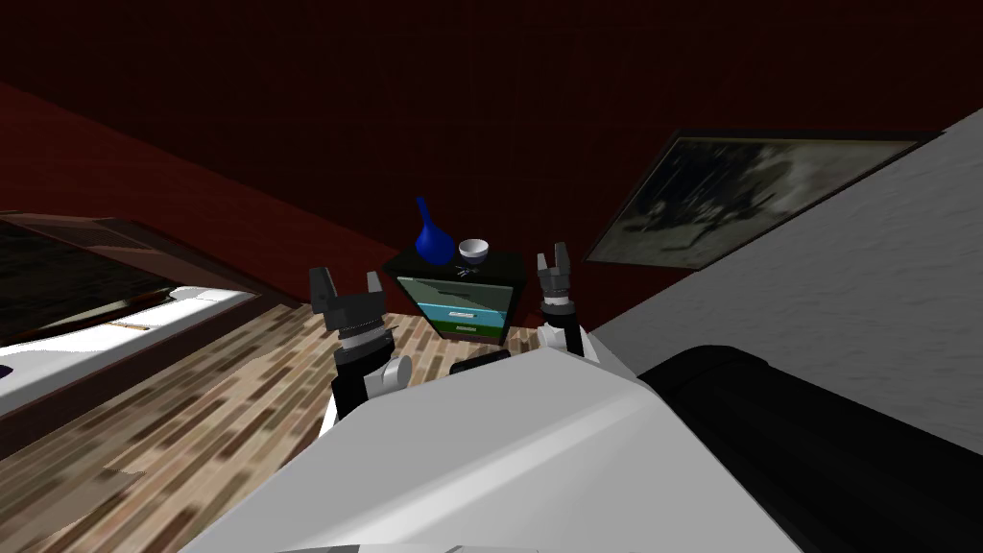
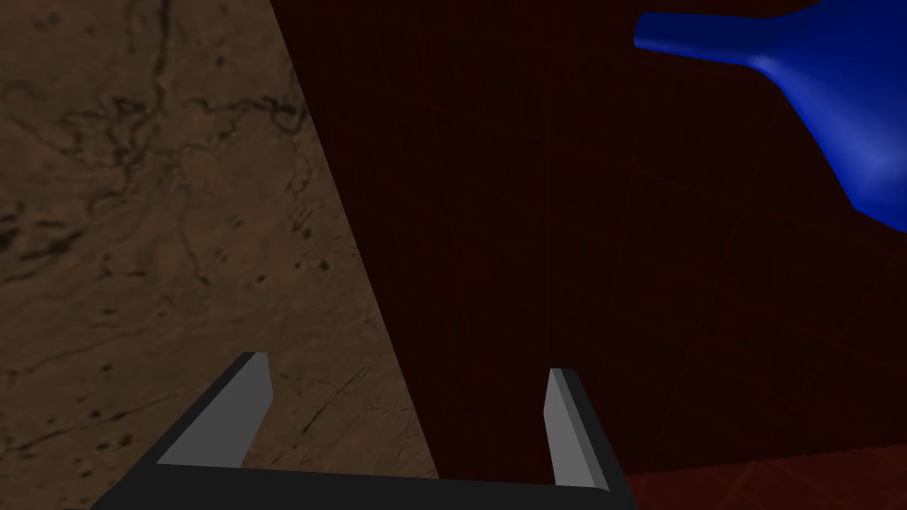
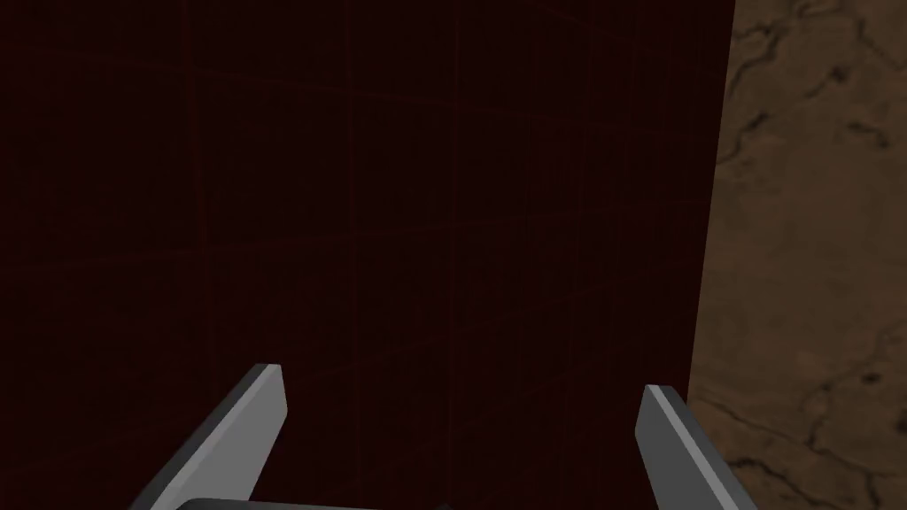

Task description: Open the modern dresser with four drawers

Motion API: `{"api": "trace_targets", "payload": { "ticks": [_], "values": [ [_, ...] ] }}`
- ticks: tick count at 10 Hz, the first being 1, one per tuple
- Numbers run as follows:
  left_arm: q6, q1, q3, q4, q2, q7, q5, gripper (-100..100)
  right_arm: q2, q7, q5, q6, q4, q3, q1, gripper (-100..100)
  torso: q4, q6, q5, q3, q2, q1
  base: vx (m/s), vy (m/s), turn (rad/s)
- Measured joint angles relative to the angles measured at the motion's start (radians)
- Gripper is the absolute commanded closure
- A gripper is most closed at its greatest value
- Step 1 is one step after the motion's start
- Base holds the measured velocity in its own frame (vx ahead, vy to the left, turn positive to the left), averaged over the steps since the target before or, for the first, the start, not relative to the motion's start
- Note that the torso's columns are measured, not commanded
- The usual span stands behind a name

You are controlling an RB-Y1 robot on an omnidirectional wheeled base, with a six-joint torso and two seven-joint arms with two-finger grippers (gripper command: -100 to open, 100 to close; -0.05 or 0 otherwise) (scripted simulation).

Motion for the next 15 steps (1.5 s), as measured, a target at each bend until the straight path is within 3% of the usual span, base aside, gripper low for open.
{"api": "trace_targets", "payload": {
  "ticks": [2,9,10,12,15],
  "values": [
    [0.0,0.0,0.0,0.0,0.0,0.0,0.0,0,0.0,0.0,0.0,0.0,0.0,0.0,0.0,0,0.105,0.0,0.0,-0.209,0.104,0.0,0.0,0.0,0.0],
    [0.0,0.0,0.0,0.0,0.0,0.0,0.0,0,0.0,0.0,0.0,0.0,0.0,0.0,0.0,0,0.617,0.0,0.0,-1.234,0.618,0.0,0.0,0.0,0.0],
    [0.0,0.0,0.0,0.0,0.0,0.0,0.0,-100,0.0,0.0,0.0,0.0,0.0,0.0,0.0,0,0.691,0.0,0.0,-1.382,0.691,0.0,0.008,0.002,-0.013],
    [-0.005,-0.002,-0.002,0.015,0.038,-0.001,-0.001,-100,0.0,0.0,0.0,0.0,0.0,0.0,0.0,0,0.734,0.0,0.0,-1.471,0.734,0.001,0.007,0.006,-0.019],
    [-0.017,-0.011,-0.008,0.06,0.097,-0.006,-0.004,-100,0.0,0.0,0.0,0.0,0.0,0.0,0.0,0,0.738,0.0,0.0,-1.476,0.738,0.0,0.013,0.011,-0.031]
  ]
}}
